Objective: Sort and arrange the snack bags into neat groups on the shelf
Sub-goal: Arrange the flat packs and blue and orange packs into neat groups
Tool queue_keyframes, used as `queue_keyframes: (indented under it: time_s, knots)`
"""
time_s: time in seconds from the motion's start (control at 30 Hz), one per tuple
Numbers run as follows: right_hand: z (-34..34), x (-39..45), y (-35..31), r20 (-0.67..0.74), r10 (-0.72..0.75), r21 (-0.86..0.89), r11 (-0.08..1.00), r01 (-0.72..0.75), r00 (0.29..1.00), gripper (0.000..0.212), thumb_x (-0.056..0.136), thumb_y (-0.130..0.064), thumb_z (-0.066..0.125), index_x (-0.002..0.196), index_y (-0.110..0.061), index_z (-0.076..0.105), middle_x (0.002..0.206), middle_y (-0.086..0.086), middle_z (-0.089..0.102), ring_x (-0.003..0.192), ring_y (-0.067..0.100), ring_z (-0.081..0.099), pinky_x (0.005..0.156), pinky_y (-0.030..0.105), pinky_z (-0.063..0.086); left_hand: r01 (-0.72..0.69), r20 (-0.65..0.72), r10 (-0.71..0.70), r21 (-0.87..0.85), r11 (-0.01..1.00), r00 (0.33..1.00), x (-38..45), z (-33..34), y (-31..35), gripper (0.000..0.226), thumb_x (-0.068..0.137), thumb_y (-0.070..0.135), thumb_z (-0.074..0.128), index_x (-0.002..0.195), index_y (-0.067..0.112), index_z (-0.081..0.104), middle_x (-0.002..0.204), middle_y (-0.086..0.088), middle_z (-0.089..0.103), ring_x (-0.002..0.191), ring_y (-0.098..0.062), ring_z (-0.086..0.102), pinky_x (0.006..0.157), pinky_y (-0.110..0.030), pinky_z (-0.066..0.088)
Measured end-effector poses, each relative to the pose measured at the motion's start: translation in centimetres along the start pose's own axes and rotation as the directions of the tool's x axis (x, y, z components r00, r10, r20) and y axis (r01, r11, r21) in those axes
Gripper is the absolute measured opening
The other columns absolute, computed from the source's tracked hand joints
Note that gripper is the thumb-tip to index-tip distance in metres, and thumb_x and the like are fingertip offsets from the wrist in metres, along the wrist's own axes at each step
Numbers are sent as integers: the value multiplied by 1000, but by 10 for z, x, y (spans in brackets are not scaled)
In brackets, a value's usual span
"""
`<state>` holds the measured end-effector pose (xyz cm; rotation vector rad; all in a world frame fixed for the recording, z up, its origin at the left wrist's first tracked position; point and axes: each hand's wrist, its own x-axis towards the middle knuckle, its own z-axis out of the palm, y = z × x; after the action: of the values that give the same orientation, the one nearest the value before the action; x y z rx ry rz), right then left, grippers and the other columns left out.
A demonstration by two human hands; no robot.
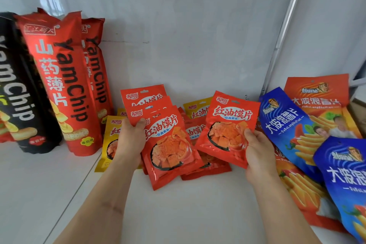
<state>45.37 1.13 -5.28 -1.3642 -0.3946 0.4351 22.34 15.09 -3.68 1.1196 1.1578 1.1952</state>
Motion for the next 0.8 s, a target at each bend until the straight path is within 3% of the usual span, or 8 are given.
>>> queue_keyframes:
  time_s: [0.1, 0.2, 0.3, 0.4, 0.6, 0.7, 0.8]
  knots:
    - [-3, -3, -3, -67, -121, 32, 992, 124, 990, 14, 94, -39, 60, 88, -28, 66, 100, 0, 73, 94, 22, 71, 84, 52, 57, -1, -3, 1, 5, 1000, 1000, -2, 2, 0, 21, 103, 42, 53, 120, 32, 48, 101, 10, 67, 84, -16, 71, 57, -31, 55]
    - [-4, -7, -7, -26, -188, 46, 981, 189, 982, 14, 94, -36, 62, 82, -31, 68, 96, -2, 73, 92, 19, 70, 82, 43, 57, 0, 7, 0, 3, 1000, 1000, -4, 6, 0, 22, 102, 41, 53, 121, 31, 48, 104, 8, 68, 86, -17, 71, 60, -32, 57]
    - [5, -19, -8, 247, -258, -187, 933, 307, 934, 15, 92, -30, 66, 80, -21, 67, 79, -5, 71, 77, 13, 65, 72, 27, 50, 8, 6, -7, -26, 1000, 1000, -5, 4, 3, 25, 102, 42, 54, 123, 30, 48, 107, 5, 69, 87, -18, 73, 63, -35, 59]
    - [18, -29, 3, 450, -171, -371, 857, 358, 876, 16, 90, -32, 68, 77, -22, 66, 68, -8, 69, 67, 8, 64, 66, 27, 46, 35, 31, -33, -82, 996, 999, -7, 5, 2, 23, 102, 43, 53, 120, 30, 49, 107, 3, 72, 88, -21, 75, 71, -42, 62]
    - [36, -42, 10, 484, -127, -459, 805, 375, 866, 19, 91, -33, 66, 75, -23, 63, 73, -10, 67, 72, 5, 63, 59, 14, 41, 41, 61, -32, -150, 988, 998, -17, 7, 5, 29, 99, 54, 50, 118, 32, 46, 100, 4, 71, 79, -18, 75, 60, -34, 59]
    - [45, -47, 14, 491, -135, -488, 775, 401, 860, 19, 91, -35, 66, 76, -25, 60, 72, -12, 64, 70, 3, 60, 56, 12, 37, 36, 90, -23, -146, 989, 996, -20, 4, 5, 41, 91, 52, 66, 120, 31, 47, 101, 4, 74, 75, -17, 77, 59, -34, 61]
    - [52, -49, 16, 501, -139, -496, 763, 415, 854, 16, 91, -38, 66, 81, -26, 62, 83, -9, 66, 77, 6, 61, 63, 18, 42, 10, 97, 1, -117, 993, 995, -19, -2, 4, 55, 84, 44, 77, 127, 27, 48, 109, 1, 75, 78, -18, 78, 64, -37, 63]
